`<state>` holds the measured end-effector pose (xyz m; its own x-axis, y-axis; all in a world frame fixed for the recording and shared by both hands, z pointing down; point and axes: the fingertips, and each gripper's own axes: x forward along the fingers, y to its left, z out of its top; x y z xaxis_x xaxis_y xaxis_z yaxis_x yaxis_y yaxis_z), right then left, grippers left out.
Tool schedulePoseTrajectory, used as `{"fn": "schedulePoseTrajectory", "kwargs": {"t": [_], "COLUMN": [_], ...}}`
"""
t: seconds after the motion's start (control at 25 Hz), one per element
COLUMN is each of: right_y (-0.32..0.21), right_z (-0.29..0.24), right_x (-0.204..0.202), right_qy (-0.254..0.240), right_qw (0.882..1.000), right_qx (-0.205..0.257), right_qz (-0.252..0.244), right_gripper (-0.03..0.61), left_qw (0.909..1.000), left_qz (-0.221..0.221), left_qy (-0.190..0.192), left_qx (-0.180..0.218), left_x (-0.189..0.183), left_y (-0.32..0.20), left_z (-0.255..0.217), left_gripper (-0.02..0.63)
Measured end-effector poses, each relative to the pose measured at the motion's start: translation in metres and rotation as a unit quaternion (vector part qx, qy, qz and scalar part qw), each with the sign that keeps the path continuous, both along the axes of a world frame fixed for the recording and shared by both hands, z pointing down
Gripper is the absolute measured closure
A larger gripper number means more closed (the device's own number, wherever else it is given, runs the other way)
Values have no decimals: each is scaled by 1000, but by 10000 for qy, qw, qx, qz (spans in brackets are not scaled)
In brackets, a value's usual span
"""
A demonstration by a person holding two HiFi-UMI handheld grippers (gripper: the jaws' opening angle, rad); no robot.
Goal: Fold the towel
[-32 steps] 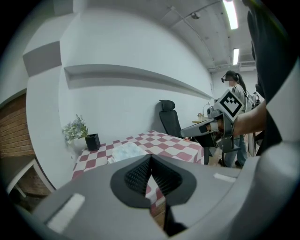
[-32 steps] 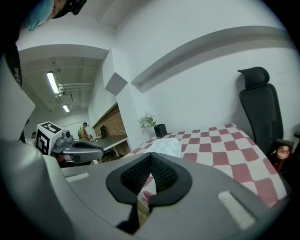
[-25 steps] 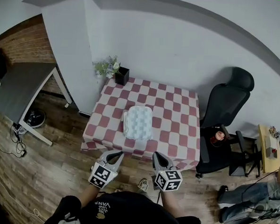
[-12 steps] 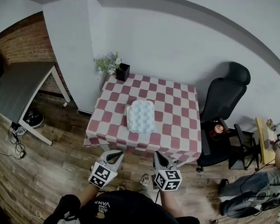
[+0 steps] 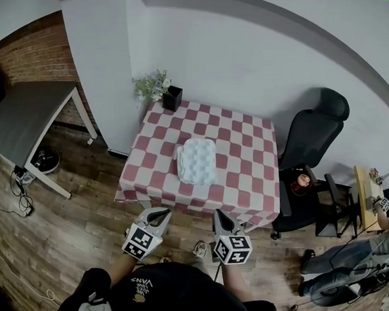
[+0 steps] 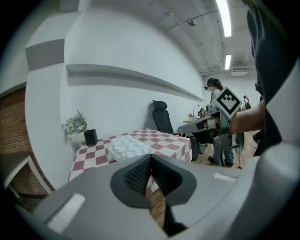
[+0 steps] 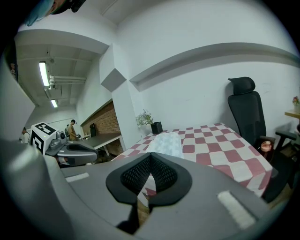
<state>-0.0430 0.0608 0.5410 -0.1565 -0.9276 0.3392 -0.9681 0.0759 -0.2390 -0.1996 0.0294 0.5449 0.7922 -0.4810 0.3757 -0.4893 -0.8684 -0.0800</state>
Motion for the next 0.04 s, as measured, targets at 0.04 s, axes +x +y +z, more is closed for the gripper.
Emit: {"fn": "schedulePoseTrajectory", "kwargs": {"t": [0.04], "right_y": [-2], "right_z": [0], "right_x": [0], "right_qy": [3], "right_qw": [10000], "right_qx": [2], "right_qz": [-8], "right_gripper": [574], "left_qw": [10000], "left_qz": [-4], "left_qy": [3], "left_qx": [4], "left_x": [0], "left_y": [-1], "left_z": [0], "left_gripper": [611]}}
